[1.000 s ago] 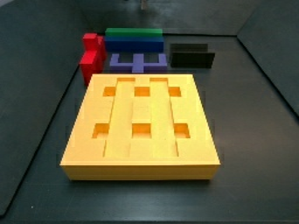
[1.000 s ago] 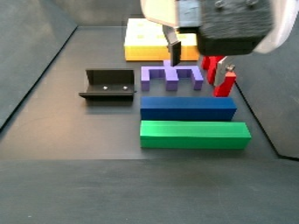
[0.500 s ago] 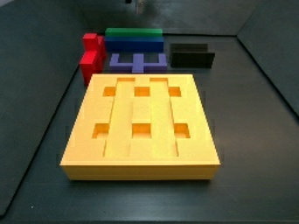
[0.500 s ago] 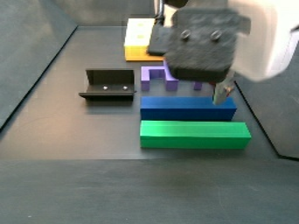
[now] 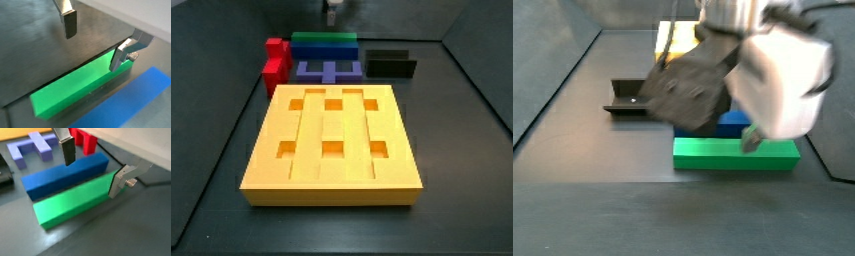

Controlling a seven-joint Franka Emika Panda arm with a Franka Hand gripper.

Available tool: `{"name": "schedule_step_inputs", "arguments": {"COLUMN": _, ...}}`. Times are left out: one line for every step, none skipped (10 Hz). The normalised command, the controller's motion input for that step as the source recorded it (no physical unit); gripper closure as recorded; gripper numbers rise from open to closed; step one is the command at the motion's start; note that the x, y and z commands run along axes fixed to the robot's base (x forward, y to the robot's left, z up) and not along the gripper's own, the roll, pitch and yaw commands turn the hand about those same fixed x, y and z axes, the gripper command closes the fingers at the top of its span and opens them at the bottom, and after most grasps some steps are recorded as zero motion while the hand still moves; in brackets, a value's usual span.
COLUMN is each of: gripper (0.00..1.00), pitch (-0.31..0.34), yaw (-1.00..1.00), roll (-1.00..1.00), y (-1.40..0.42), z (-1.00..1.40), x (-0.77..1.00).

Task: Pick up the green object. Move up. Move to above the board. Insert the green object.
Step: Pick up the green object.

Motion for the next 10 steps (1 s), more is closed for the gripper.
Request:
{"name": "schedule_step_inputs", "arguments": {"gripper": 0.0, "pitch": -0.106, "yaw": -0.28, "roll": -0.11, "y": 0.12, "z": -0.37, "x": 0.14}}
{"name": "schedule_step_inputs", "arguments": {"gripper": 0.0, "pitch": -0.144, "yaw": -0.25, "roll": -0.13, "y": 0.0, "z": -0.2, "x": 0.17}}
{"name": "schedule_step_inputs", "arguments": {"gripper": 0.0, "pitch": -0.186, "yaw": -0.27, "roll": -0.16, "y": 0.0, "z": -0.27, "x": 0.05}}
{"name": "schedule_step_inputs", "arguments": {"gripper": 0.0, "pitch": -0.204, "yaw": -0.33, "roll": -0.29, "y": 0.0, "z": -0.2, "x": 0.0}}
{"name": "schedule_step_inputs", "arguments": {"gripper": 0.0, "pitch": -0.29, "yaw": -0.3, "roll": -0.46, "y": 0.11, "z": -0.07, "x": -0.03}}
{"name": "schedule_step_inputs", "arguments": {"gripper": 0.0, "pitch": -0.284, "yaw": -0.26, "roll": -0.43, "y": 0.07, "z": -0.12, "x": -0.03}}
{"name": "schedule_step_inputs", "arguments": {"gripper": 0.0, "pitch": -0.283, "yaw": -0.15, "roll": -0.41, "y": 0.0, "z": -0.16, "x": 0.0}}
{"name": "schedule_step_inputs", "arguments": {"gripper": 0.0, "pitch": -0.153, "yaw": -0.08, "roll": -0.22, "y": -0.08, "z": -0.13, "x": 0.0}}
{"name": "schedule_step_inputs", "arguments": {"gripper": 0.0, "pitch": 0.0, "yaw": 0.0, "roll": 0.0, "y": -0.31, "z": -0.11, "x": 0.03}}
{"name": "schedule_step_inputs", "arguments": {"gripper": 0.0, "pitch": 0.006, "yaw": 0.0, "roll": 0.11, "y": -0.23, "z": -0.09, "x": 0.0}}
